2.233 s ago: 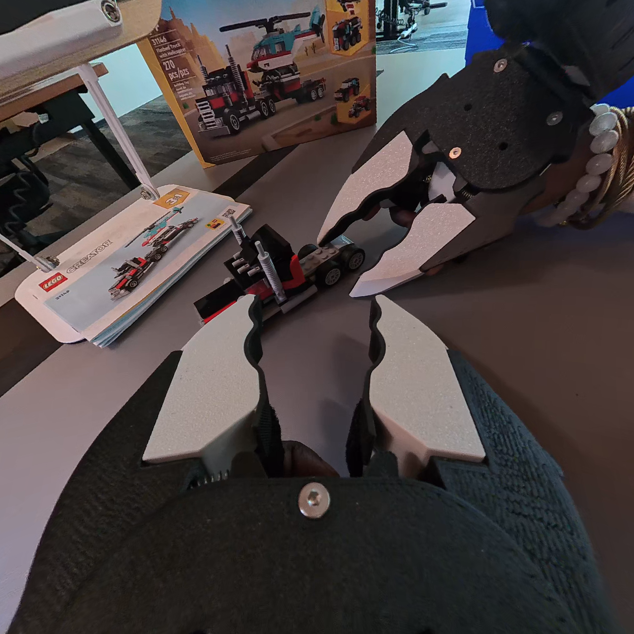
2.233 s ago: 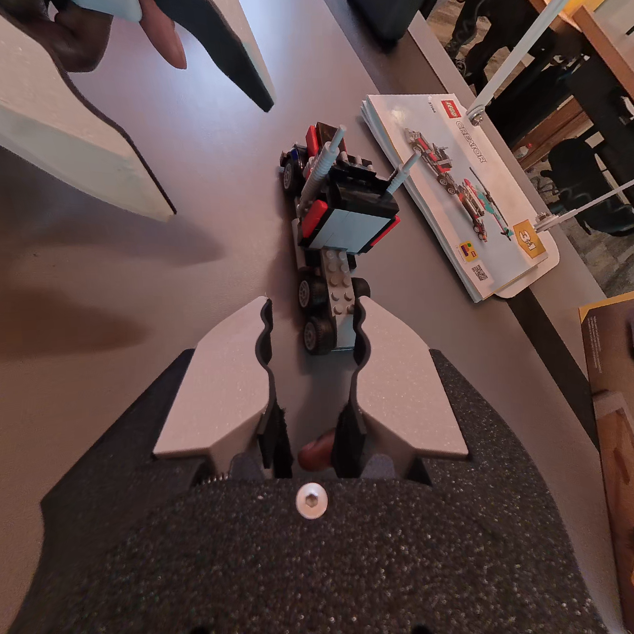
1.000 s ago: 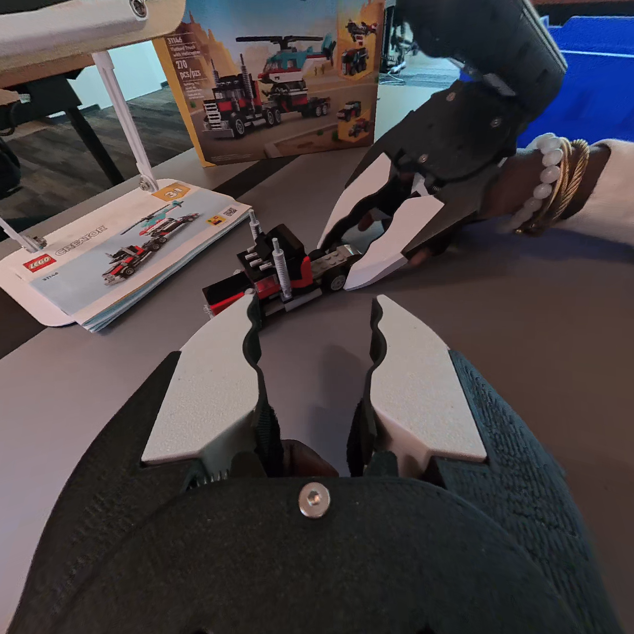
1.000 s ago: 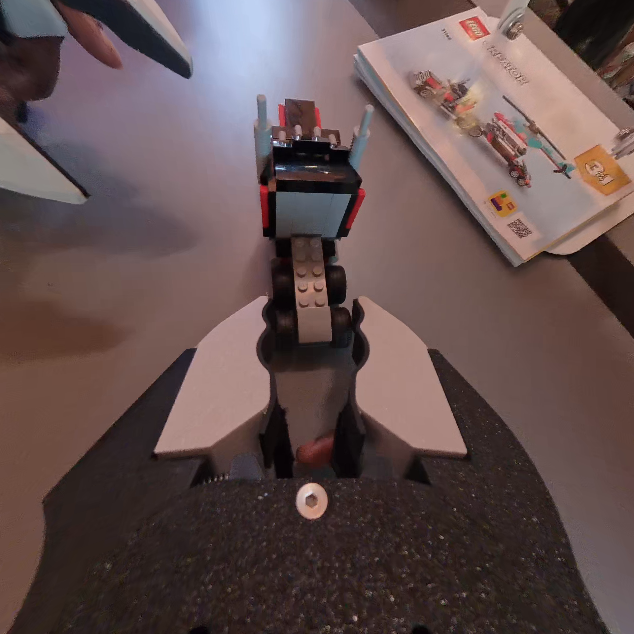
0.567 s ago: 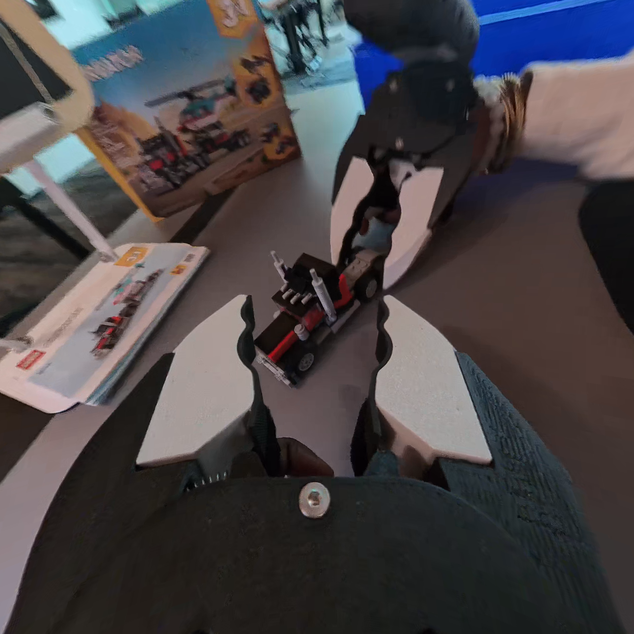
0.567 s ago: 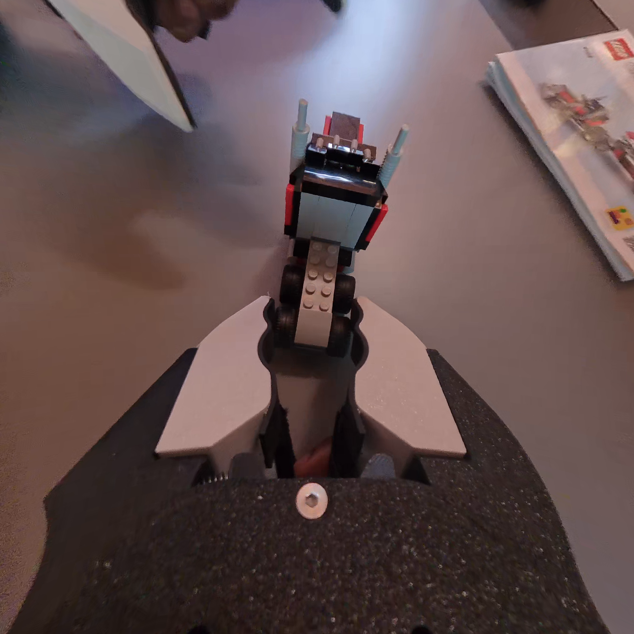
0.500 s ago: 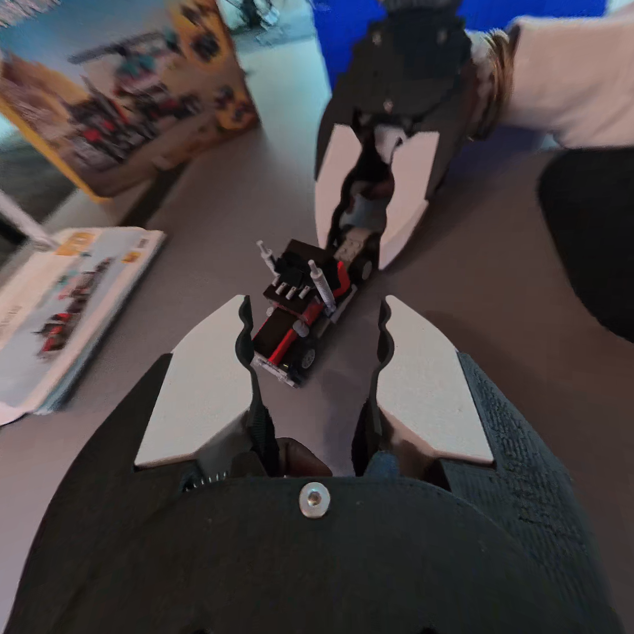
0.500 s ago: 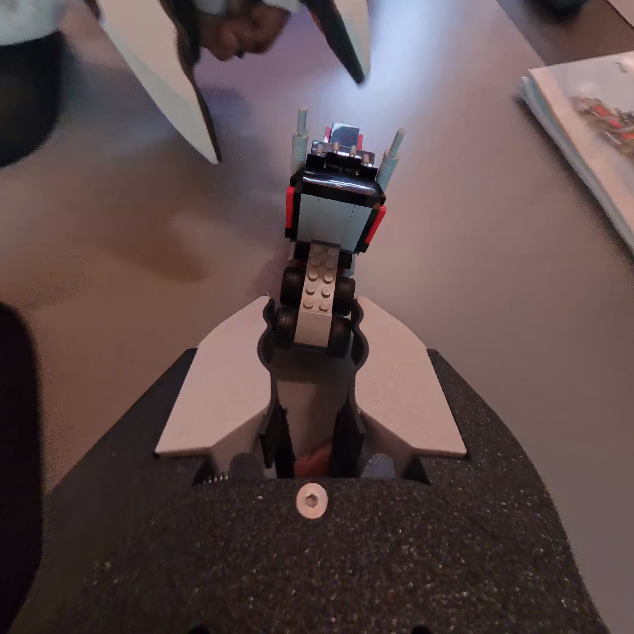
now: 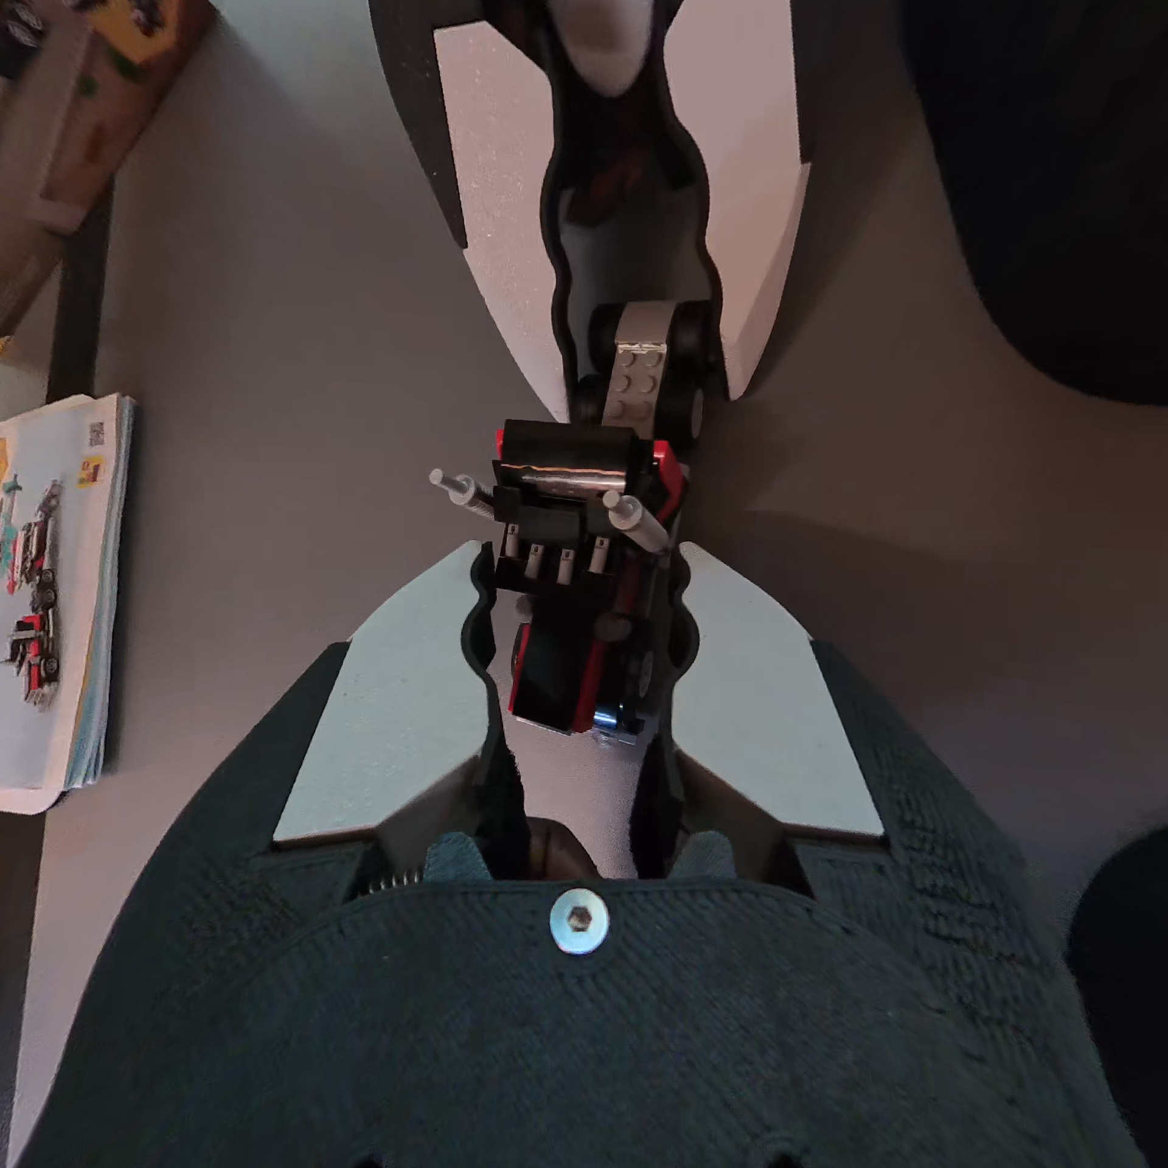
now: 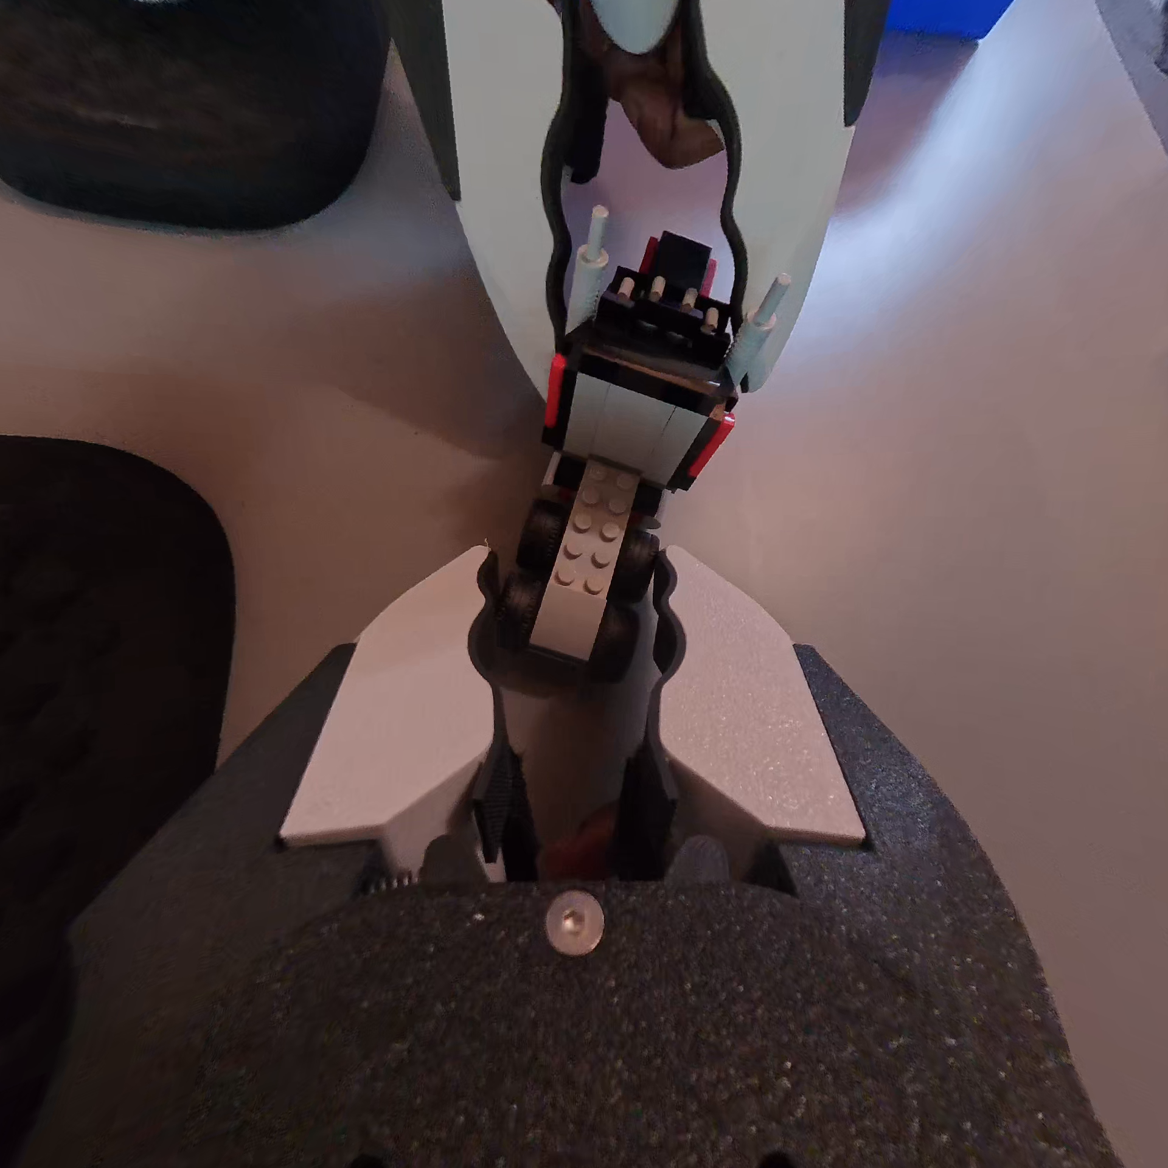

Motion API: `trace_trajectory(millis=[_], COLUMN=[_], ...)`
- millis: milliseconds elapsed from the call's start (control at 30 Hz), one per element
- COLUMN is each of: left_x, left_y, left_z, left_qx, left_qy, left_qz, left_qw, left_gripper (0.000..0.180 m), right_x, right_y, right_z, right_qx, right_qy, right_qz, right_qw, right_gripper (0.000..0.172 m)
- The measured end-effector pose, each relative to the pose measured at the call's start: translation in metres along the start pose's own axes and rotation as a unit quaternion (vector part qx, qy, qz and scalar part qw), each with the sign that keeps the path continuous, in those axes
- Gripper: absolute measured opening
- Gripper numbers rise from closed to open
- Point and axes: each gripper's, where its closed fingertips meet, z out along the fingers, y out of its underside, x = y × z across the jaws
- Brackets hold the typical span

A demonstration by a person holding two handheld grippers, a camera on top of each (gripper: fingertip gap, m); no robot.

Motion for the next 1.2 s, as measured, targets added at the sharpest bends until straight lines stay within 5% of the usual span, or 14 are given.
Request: trace_trajectory(millis=[167,533,1200], left_x=[-0.005,-0.005,-0.002], left_y=[0.006,0.013,0.012], left_z=[-0.007,-0.006,-0.002], left_qx=[-0.013,-0.003,0.008], left_qy=[0.002,0.021,0.037], left_qz=[-0.033,-0.088,-0.104], left_qw=[0.999,0.996,0.994], left_gripper=[0.041,0.04,0.038], right_x=[0.011,0.015,0.008], right_y=[-0.001,-0.029,-0.08], right_z=[-0.002,-0.007,0.002], right_qx=[0.001,0.009,0.126], right_qy=[0.037,0.105,0.117], right_qz=[0.011,-0.086,-0.033], right_qw=[0.999,0.991,0.984], right_gripper=[0.053,0.025,0.016])
